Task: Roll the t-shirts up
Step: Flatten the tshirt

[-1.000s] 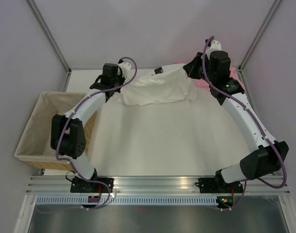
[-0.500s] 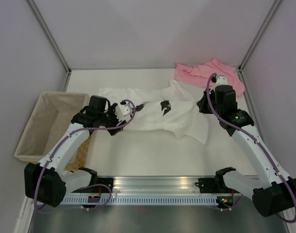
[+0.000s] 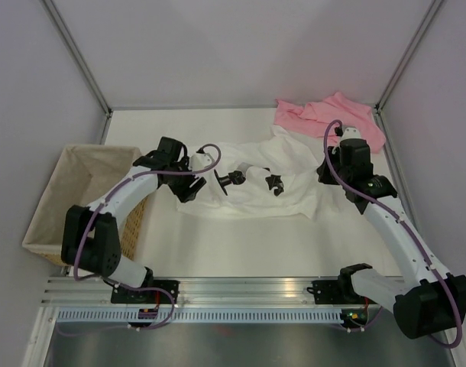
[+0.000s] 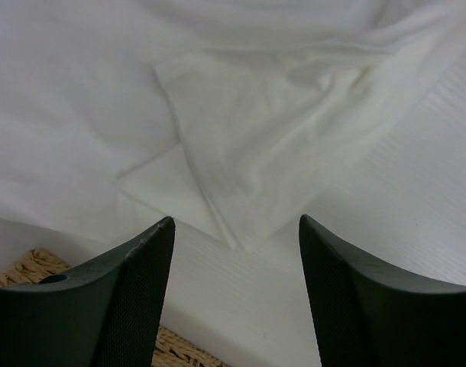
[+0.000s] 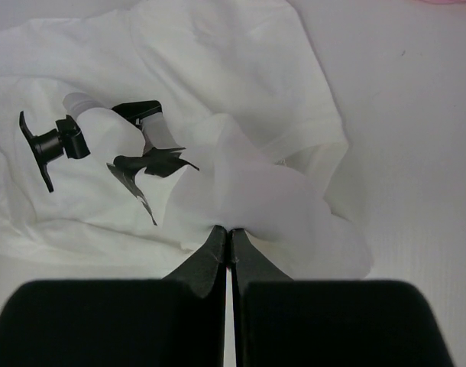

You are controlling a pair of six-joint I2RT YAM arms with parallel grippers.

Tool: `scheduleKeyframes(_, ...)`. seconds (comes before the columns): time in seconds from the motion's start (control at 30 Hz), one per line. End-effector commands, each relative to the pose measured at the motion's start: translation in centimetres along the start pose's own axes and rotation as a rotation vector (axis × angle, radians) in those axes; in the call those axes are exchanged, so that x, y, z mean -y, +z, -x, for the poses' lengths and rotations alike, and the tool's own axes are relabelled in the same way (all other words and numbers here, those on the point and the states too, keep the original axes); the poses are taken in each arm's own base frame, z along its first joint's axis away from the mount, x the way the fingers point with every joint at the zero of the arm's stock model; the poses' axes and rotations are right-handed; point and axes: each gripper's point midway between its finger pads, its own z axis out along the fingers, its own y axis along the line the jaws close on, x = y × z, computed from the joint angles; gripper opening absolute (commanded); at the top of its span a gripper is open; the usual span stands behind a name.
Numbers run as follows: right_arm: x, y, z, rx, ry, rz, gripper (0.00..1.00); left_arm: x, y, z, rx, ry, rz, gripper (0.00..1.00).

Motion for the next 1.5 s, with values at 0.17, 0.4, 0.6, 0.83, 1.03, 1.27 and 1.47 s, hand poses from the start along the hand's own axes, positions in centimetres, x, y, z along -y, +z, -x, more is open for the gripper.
scheduleKeyframes(0.17,0.1,1.4,-1.0,-0.012,-0.007,0.012,0.00,-8.6,4.4,5.1,0.030,-0.226,0.192,0.72)
scheduleKeyframes(0.4,0.5,2.0,-1.9,-0.033,-0.008,0.002,0.00,-7.1,9.6,3.8,-0.031,-0.274,0.038,0.71)
scheduleKeyframes(0.6,0.5,2.6,-2.0,-0.043,-0.008,0.003,0.00,-5.2,10.7,2.8,-0.047,-0.305,-0.048,0.67)
scheduleKeyframes(0.83,0.5,2.7,-2.0,-0.043,-0.002,0.001,0.01,-4.3,11.0,2.1,-0.056,-0.302,-0.076,0.56)
scheduleKeyframes(1.03,0.6,2.5,-2.1,-0.043,-0.002,-0.002,0.00,-4.6,10.8,2.5,-0.043,-0.296,-0.068,0.44)
scheduleKeyframes(1.27,0.6,2.3,-2.0,-0.038,-0.004,-0.002,0.00,-4.2,9.8,3.8,0.007,-0.280,-0.092,0.30)
scheduleKeyframes(1.47,0.8,1.9,-1.7,-0.024,0.007,-0.013,0.00,-5.1,8.1,5.3,0.065,-0.274,-0.045,0.02)
